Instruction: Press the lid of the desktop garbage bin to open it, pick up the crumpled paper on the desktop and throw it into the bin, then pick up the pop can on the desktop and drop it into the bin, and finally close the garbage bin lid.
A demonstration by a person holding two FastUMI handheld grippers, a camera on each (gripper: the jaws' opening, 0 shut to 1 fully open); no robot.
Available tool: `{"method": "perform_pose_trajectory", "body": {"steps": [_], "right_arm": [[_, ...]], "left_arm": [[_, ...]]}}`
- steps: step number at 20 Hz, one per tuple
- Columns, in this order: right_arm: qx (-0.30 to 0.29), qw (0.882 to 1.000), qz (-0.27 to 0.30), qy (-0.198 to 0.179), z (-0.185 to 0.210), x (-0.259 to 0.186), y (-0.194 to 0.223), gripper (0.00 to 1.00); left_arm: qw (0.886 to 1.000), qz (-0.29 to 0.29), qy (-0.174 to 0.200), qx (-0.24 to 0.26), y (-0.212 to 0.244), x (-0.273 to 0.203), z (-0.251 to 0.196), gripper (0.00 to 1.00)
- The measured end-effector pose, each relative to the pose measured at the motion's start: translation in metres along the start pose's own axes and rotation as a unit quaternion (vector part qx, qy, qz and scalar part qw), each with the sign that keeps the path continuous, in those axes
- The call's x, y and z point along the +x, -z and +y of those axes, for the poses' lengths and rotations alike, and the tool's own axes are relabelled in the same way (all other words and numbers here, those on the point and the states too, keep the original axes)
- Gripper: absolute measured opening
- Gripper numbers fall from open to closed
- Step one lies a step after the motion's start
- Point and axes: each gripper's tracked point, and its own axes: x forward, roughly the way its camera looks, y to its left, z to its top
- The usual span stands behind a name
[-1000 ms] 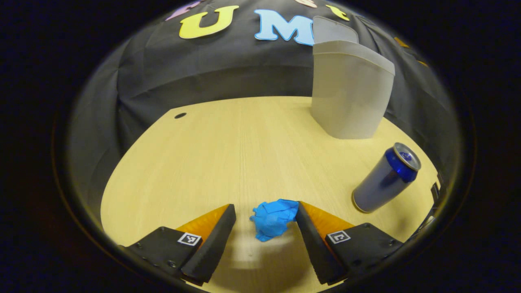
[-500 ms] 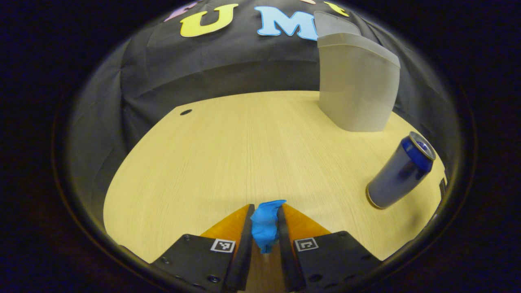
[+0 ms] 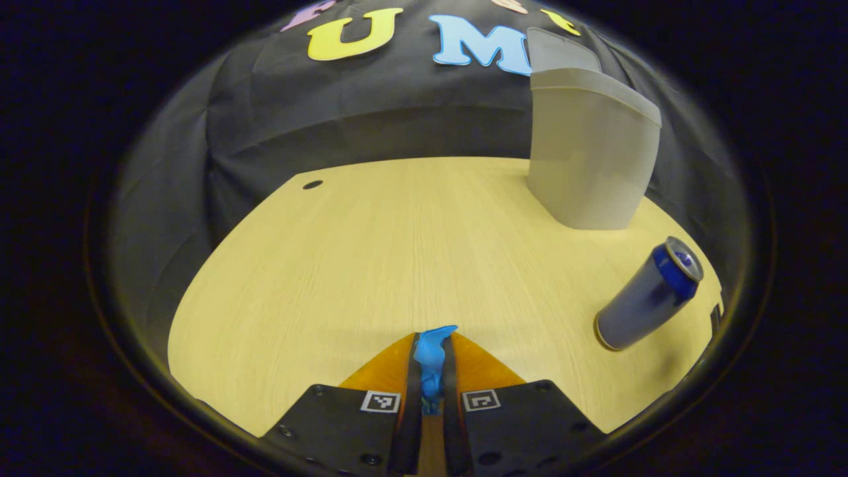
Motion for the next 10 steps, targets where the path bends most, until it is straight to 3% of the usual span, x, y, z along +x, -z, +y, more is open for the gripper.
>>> {"method": "perform_pose_trajectory", "body": {"steps": [1,2,3,4,10], "right_arm": [[0.001,1.0,0.0,0.0,-0.001,0.001,0.001,0.93],[0.003,1.0,0.0,-0.001,0.0,0.001,0.002,0.93],[0.005,1.0,0.0,-0.002,-0.001,0.002,0.002,0.93],[0.005,1.0,0.0,-0.001,-0.002,0.002,0.003,0.93],[0.012,1.0,-0.009,0.008,-0.016,0.005,-0.001,0.93]], "left_arm": [[1.0,-0.007,0.009,0.001,-0.007,-0.004,-0.006,0.16],[1.0,-0.014,0.013,0.002,-0.014,-0.007,-0.008,0.23],[1.0,-0.02,0.015,0.006,-0.022,-0.011,-0.011,0.23],[0.999,-0.027,0.016,0.01,-0.031,-0.014,-0.015,0.15],[0.997,-0.069,0.036,0.011,-0.099,-0.037,-0.041,0.15]]}}
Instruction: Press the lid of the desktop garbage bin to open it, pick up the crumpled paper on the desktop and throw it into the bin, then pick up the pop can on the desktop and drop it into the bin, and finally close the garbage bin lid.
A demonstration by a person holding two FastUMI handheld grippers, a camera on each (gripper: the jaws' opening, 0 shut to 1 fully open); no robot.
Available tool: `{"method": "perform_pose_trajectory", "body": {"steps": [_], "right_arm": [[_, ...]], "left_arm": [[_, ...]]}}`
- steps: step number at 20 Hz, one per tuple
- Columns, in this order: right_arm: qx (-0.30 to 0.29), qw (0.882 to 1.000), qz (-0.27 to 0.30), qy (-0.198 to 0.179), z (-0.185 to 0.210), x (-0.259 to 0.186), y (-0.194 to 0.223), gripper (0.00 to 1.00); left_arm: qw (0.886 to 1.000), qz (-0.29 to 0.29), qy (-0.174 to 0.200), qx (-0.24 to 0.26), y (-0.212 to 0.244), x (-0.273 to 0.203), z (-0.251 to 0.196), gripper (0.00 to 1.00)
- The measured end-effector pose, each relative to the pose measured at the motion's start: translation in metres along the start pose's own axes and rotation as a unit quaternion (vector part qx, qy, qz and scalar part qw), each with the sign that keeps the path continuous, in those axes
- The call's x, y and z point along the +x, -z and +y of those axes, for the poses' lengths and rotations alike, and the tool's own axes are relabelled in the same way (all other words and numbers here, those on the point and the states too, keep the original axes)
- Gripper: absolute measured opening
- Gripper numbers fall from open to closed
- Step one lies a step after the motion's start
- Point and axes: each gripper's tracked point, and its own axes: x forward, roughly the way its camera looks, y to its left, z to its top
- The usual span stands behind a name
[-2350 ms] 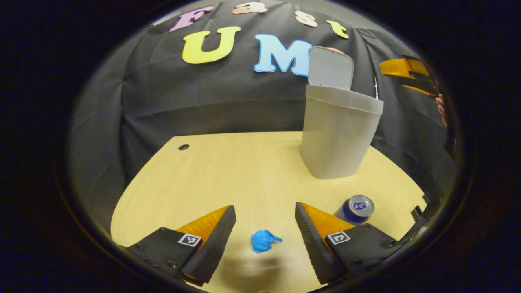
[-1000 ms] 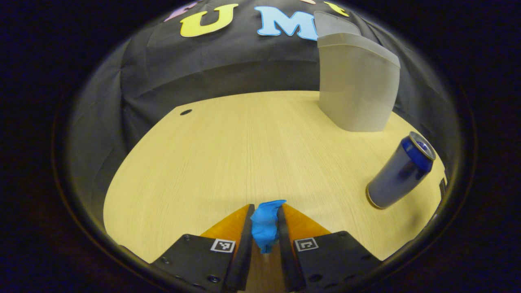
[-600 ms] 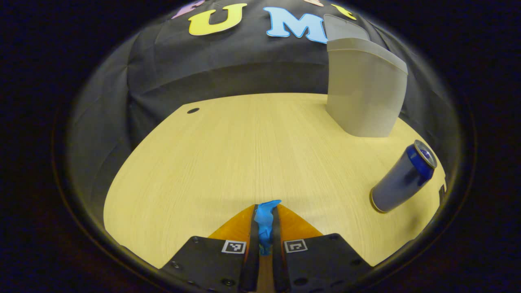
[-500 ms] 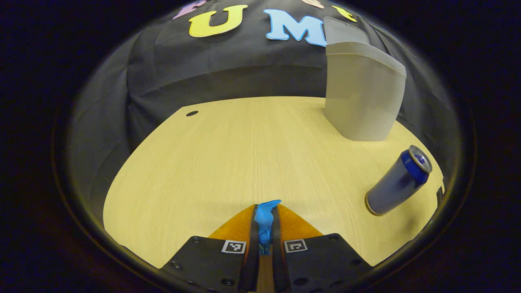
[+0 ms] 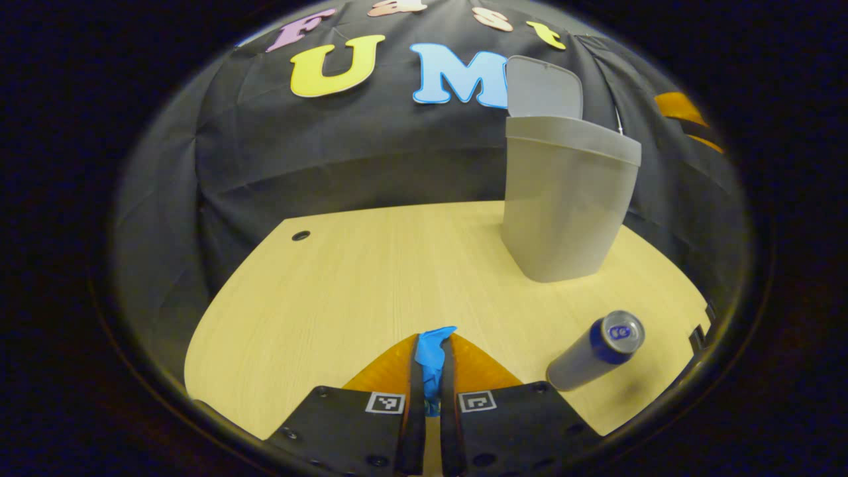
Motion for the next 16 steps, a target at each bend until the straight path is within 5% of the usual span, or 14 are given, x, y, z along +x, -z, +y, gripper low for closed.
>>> {"method": "perform_pose_trajectory", "body": {"steps": [16], "right_arm": [[0.044,0.997,-0.005,0.058,-0.063,-0.01,0.004,0.93]], "left_arm": [[0.981,-0.165,0.105,0.019,-0.219,-0.01,-0.104,0.15]]}}
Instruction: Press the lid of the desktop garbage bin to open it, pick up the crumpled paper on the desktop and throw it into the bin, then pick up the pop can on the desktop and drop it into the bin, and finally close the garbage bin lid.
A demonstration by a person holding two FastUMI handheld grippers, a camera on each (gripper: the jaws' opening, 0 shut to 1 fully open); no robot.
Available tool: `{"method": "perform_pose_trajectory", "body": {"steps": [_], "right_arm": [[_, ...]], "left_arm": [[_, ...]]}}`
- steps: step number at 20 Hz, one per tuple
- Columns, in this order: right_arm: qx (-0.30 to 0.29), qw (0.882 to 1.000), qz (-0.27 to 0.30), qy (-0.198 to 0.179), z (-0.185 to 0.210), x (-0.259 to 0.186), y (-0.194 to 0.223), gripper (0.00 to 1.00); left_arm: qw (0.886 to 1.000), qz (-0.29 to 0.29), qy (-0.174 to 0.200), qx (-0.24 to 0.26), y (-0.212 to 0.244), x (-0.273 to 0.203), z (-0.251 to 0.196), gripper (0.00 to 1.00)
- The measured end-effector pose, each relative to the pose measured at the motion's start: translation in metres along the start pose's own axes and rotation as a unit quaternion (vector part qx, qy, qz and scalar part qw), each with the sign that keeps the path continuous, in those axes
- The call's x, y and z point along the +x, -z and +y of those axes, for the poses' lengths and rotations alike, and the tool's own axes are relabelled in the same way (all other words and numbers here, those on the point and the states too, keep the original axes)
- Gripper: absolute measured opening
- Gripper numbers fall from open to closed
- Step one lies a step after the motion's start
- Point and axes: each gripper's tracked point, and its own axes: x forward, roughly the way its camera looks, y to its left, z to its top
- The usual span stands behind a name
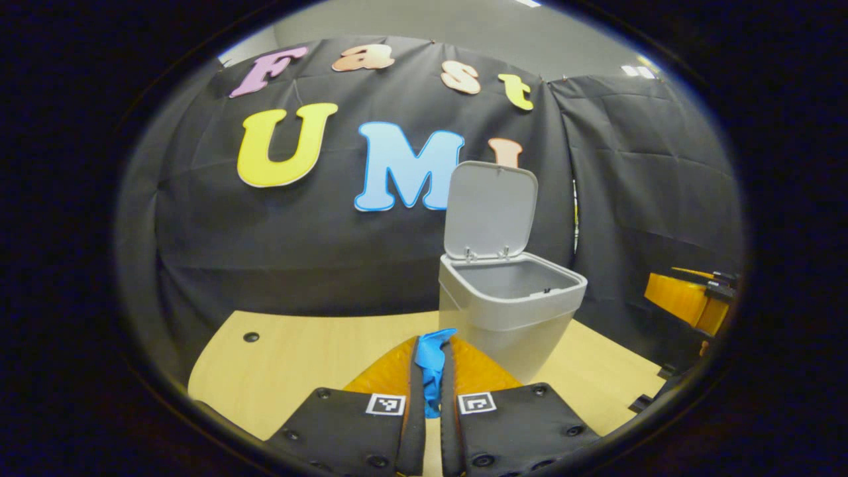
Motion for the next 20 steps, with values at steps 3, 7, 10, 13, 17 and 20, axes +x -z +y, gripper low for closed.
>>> {"method": "perform_pose_trajectory", "body": {"steps": [3,7,10,13,17,20], "right_arm": [[-0.004,1.0,-0.003,0.014,-0.011,-0.005,0.0,0.93],[-0.002,1.0,-0.001,0.027,-0.018,-0.014,0.001,0.93],[0.004,0.999,-0.001,0.037,-0.024,-0.023,0.002,0.93],[0.003,0.999,0.0,0.05,-0.03,-0.03,0.004,0.93],[0.007,0.998,0.009,0.07,-0.039,-0.035,0.01,0.93],[0.002,0.996,0.019,0.084,-0.046,-0.039,0.016,0.93]], "left_arm": [[1.0,-0.016,0.016,0.005,-0.018,0.014,-0.015,0.15],[0.999,-0.037,0.03,0.001,-0.039,0.043,-0.029,0.15],[0.998,-0.048,0.046,-0.011,-0.047,0.065,-0.041,0.15],[0.996,-0.064,0.059,-0.013,-0.058,0.086,-0.051,0.15],[0.993,-0.096,0.068,-0.011,-0.08,0.113,-0.061,0.15],[0.989,-0.12,0.082,-0.008,-0.092,0.125,-0.072,0.15]]}}
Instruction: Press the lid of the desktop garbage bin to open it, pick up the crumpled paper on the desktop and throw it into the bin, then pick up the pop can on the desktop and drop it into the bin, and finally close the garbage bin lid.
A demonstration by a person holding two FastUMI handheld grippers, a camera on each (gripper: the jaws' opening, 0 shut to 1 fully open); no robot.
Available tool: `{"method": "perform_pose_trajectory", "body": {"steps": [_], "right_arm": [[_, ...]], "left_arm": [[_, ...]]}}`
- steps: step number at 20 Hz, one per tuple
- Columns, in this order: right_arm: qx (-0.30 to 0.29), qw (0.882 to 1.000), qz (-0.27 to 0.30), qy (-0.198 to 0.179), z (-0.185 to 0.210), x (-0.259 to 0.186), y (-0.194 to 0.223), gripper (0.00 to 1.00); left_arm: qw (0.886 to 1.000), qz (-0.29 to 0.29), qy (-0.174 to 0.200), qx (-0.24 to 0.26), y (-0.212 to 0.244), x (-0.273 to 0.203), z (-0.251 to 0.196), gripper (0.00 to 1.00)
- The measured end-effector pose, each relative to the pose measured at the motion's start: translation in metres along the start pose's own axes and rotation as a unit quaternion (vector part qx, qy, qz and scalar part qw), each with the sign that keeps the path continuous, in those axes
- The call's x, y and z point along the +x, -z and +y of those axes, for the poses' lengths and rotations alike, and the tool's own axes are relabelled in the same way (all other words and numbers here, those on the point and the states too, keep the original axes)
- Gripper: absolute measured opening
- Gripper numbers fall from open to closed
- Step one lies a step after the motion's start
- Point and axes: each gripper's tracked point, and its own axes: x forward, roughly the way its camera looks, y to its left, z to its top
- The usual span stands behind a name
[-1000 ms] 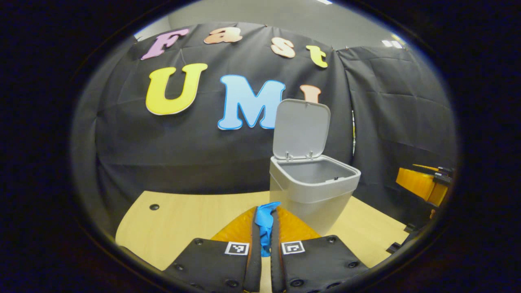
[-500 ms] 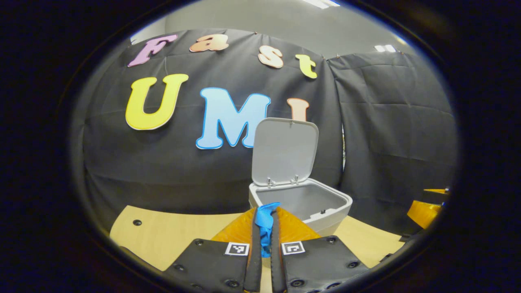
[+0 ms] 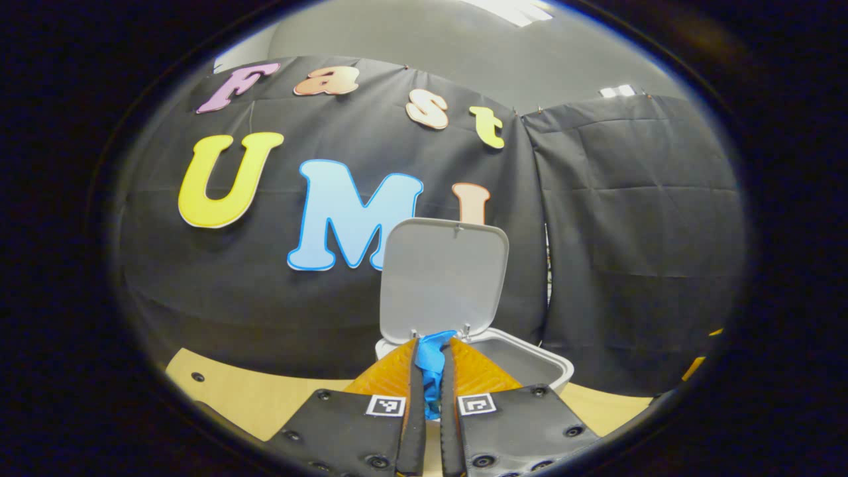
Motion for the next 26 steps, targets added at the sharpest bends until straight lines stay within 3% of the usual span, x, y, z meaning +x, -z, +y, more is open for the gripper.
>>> {"method": "perform_pose_trajectory", "body": {"steps": [3,4,6,7,9,10,17,18,20,22,26], "right_arm": [[-0.006,1.0,0.008,0.011,-0.006,-0.002,0.005,0.93],[-0.004,1.0,0.01,0.013,-0.007,-0.002,0.007,0.93],[-0.001,1.0,0.015,0.016,-0.009,-0.002,0.009,0.93],[-0.001,1.0,0.015,0.017,-0.01,-0.002,0.009,0.93],[-0.003,1.0,0.013,0.021,-0.012,-0.002,0.008,0.93],[-0.004,1.0,0.013,0.022,-0.013,-0.001,0.009,0.93],[-0.004,1.0,0.016,0.018,-0.01,0.001,0.011,0.93],[-0.005,1.0,0.016,0.015,-0.008,0.001,0.011,0.93],[-0.011,1.0,0.014,0.011,-0.004,0.002,0.009,0.93],[-0.016,1.0,0.013,0.005,0.001,0.002,0.01,0.93],[-0.02,1.0,0.011,-0.013,0.015,0.003,0.007,0.93]], "left_arm": [[1.0,-0.003,0.01,0.006,0.005,0.015,-0.009,0.15],[1.0,0.001,0.015,0.006,0.01,0.02,-0.012,0.24],[1.0,0.011,0.019,0.006,0.02,0.027,-0.016,0.19],[1.0,0.016,0.018,0.006,0.023,0.03,-0.017,0.29],[0.999,0.029,0.018,0.01,0.032,0.034,-0.018,0.25],[0.999,0.035,0.017,0.011,0.036,0.036,-0.018,0.39],[0.997,0.065,0.024,0.012,0.056,0.041,-0.023,0.57],[0.998,0.065,0.025,0.009,0.057,0.04,-0.024,0.74],[0.997,0.066,0.029,0.001,0.056,0.038,-0.025,0.87],[0.997,0.066,0.032,-0.004,0.055,0.035,-0.024,0.91],[0.998,0.065,0.022,-0.006,0.05,0.023,-0.013,0.86]]}}
